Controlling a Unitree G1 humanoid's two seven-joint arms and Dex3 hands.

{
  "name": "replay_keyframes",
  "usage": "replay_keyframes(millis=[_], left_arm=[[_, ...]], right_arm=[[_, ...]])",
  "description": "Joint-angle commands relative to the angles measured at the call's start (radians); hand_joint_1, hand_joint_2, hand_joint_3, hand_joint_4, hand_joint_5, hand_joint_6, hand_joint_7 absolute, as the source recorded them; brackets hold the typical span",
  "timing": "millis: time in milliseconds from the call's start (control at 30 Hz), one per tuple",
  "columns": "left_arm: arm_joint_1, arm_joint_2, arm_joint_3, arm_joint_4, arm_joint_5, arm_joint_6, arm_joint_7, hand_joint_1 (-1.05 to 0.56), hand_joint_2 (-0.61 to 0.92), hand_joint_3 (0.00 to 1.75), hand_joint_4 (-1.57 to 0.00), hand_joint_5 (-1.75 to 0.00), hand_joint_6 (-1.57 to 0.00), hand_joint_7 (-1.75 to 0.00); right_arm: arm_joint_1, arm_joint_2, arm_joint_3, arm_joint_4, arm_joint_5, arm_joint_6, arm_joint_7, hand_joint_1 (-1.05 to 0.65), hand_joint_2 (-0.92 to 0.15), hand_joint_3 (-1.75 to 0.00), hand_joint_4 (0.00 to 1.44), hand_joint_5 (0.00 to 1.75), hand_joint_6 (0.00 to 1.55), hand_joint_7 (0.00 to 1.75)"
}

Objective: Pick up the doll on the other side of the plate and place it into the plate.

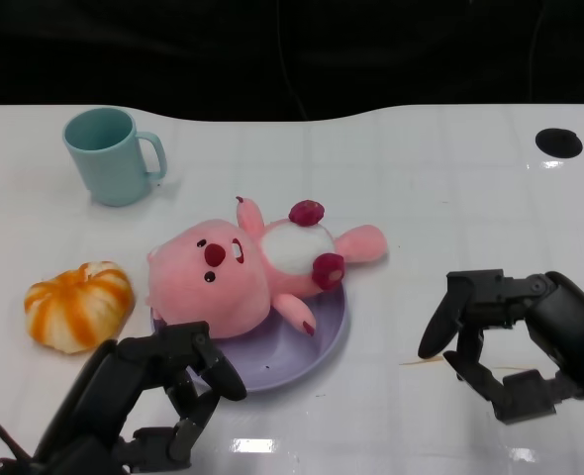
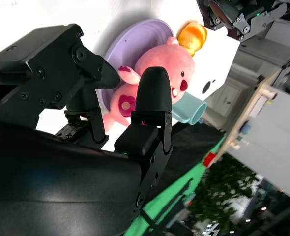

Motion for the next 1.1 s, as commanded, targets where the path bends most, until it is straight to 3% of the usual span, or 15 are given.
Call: replay_keyframes(millis=[33, 167, 333, 700, 1100], left_arm=[[0.007, 0.015, 0.015, -0.011, -0.017, 0.010, 0.000, -0.08, 0.51, 1.08, -0.77, -1.53, -0.86, -1.09], [0.011, 0.018, 0.020, -0.014, -0.024, 0.011, -0.004, -0.08, 0.51, 1.10, -0.77, -1.59, -0.85, -1.10], [0.017, 0.028, 0.021, -0.010, -0.030, -0.007, -0.006, -0.09, 0.51, 1.09, -0.76, -1.58, -0.85, -1.10], [0.030, 0.043, 0.029, -0.004, -0.065, -0.018, -0.015, -0.08, 0.51, 1.10, -0.77, -1.56, -0.85, -1.11], [0.046, 0.043, 0.030, -0.030, -0.092, 0.022, -0.026, -0.09, 0.53, 1.06, -0.77, -1.55, -0.84, -1.11]], right_arm=[[0.051, -0.007, -0.011, -0.070, 0.021, 0.076, 0.007, 0.16, -0.36, -1.38, 0.83, 1.54, 0.78, 1.32], [0.091, -0.016, -0.008, -0.090, 0.013, 0.102, 0.016, 0.16, -0.33, -1.43, 0.86, 1.61, 0.81, 1.34], [0.081, -0.019, -0.005, 0.010, 0.011, 0.019, 0.038, 0.14, -0.27, -1.49, 0.87, 1.67, 0.83, 1.33], [0.027, -0.008, 0.005, 0.128, -0.041, -0.077, 0.021, 0.13, -0.26, -1.48, 0.82, 1.75, 0.82, 1.35], [0.023, -0.007, 0.009, 0.119, -0.054, -0.072, 0.013, 0.14, -0.28, -1.46, 0.81, 1.74, 0.80, 1.36]])
